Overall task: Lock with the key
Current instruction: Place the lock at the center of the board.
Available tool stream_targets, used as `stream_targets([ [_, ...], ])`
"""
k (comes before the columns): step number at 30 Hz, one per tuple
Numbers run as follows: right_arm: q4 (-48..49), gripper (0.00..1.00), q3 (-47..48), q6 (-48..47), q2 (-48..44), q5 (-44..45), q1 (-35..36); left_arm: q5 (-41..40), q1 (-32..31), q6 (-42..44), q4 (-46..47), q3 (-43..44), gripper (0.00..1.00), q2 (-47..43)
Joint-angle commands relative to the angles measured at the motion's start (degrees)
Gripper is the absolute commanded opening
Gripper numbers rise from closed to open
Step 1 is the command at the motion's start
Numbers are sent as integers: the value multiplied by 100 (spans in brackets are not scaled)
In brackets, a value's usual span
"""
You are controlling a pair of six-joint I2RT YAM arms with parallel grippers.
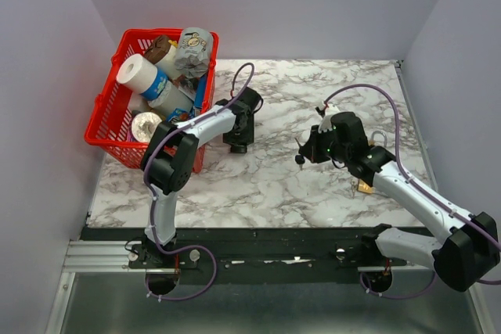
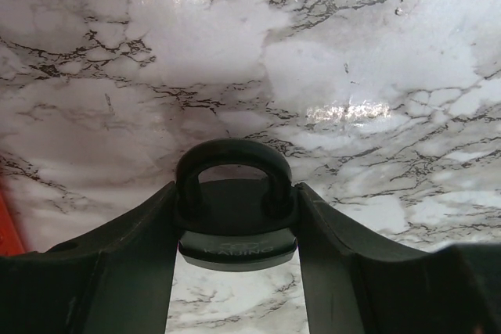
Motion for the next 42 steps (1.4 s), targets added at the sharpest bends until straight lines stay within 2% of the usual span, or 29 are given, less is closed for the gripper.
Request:
stream_targets([
  [1,152,1,221,0,75,-36,-53,-26,46,-78,47,119,68,172],
  [3,152,1,248,-18,83,-45,-62,-62,46,-60,30,145,75,155],
  [4,152,1,248,-18,83,-53,-71,-79,46,-60,21,163,83,146],
  [7,152,1,292,-35,66,-62,-79,-88,37,-34,21,215,94,76],
  [11,117,1,388,-106,22,-19,-97,-150,-24,10,21,338,96,-266],
  [19,20,1,424,-44,-233,35,-316,88,-516,607,257,691,98,-1795],
  [21,29,1,415,-79,-303,43,-343,254,-587,1054,599,612,98,-2259],
  [24,204,1,520,-115,-242,35,-370,53,-587,1940,1092,480,99,-2883],
  [27,582,1,678,-36,29,-246,-370,35,-377,2522,1461,269,99,-3498],
  [31,1013,1,749,455,608,-668,-361,79,115,2735,1462,294,99,-4037],
  [35,1698,1,625,966,1154,-1029,-343,105,677,2717,1242,339,99,-4467],
  [42,1602,1,1240,1316,2244,-1169,43,175,907,2261,1436,-294,99,-5109],
])
